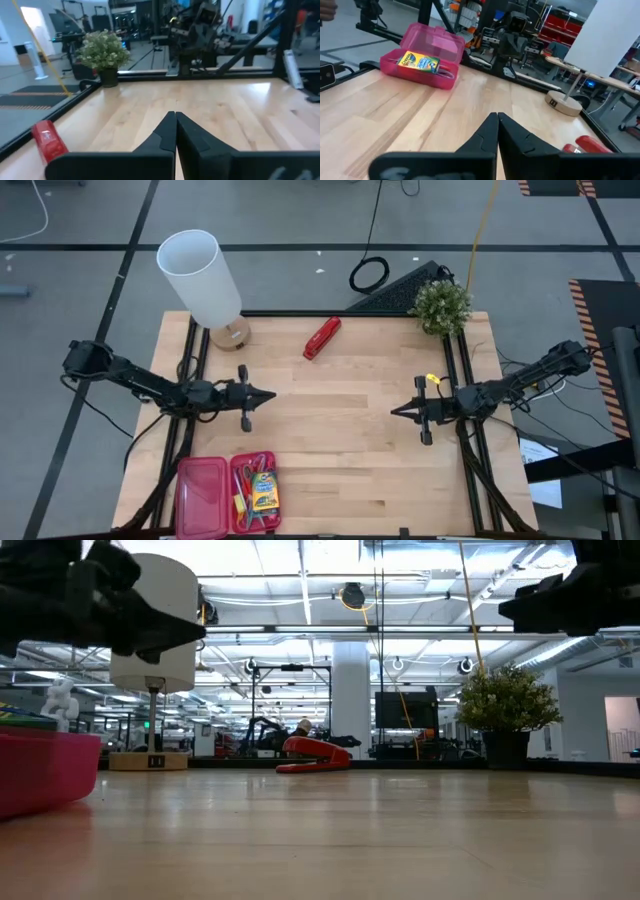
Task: Pack school essentials
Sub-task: Return to Home Position
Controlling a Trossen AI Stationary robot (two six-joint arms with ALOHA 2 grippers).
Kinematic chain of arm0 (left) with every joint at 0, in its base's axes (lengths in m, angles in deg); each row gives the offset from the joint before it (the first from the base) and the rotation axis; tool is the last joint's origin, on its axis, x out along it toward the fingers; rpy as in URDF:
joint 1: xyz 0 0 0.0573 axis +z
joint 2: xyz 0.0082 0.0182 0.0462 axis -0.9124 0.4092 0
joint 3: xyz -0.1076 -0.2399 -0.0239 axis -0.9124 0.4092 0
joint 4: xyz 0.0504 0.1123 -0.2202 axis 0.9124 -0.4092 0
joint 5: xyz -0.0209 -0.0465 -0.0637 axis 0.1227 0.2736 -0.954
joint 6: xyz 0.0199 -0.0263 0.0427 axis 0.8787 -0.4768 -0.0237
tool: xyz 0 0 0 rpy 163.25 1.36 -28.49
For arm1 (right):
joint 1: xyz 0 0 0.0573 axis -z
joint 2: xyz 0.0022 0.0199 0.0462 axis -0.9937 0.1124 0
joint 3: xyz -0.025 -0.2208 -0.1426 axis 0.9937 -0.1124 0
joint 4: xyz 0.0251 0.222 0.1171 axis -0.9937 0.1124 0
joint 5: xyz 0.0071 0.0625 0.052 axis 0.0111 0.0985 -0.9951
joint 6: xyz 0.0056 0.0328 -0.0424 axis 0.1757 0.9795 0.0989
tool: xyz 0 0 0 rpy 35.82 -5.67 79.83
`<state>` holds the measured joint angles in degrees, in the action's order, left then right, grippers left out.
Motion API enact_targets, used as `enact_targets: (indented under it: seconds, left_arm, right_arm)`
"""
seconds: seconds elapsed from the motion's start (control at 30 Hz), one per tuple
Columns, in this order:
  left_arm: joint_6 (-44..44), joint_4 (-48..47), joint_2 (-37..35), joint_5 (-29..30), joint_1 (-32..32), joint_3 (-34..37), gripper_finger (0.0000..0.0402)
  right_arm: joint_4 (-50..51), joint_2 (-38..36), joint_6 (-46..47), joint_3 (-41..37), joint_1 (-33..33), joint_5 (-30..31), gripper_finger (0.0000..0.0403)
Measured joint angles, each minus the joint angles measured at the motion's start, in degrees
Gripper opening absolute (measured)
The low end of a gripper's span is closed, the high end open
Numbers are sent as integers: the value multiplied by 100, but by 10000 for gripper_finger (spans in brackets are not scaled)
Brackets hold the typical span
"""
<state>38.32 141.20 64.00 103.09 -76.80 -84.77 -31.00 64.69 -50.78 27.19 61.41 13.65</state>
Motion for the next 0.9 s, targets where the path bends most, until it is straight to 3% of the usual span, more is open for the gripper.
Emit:
enact_targets:
  seconds: [0.13,0.37,0.57,0.9]
  left_arm:
    - [-14,700,0,-166,-3,443,2]
    - [45,717,-35,-276,-5,447,2]
    - [21,733,-79,-365,-5,447,3]
    - [22,747,-79,-385,-5,447,2]
  right_arm:
    - [-428,-3,-56,-235,0,-7,0]
    - [-1012,-48,-183,-599,184,-351,0]
    - [-607,-501,-184,-616,227,-436,0]
    - [752,-1942,113,-630,232,-421,0]
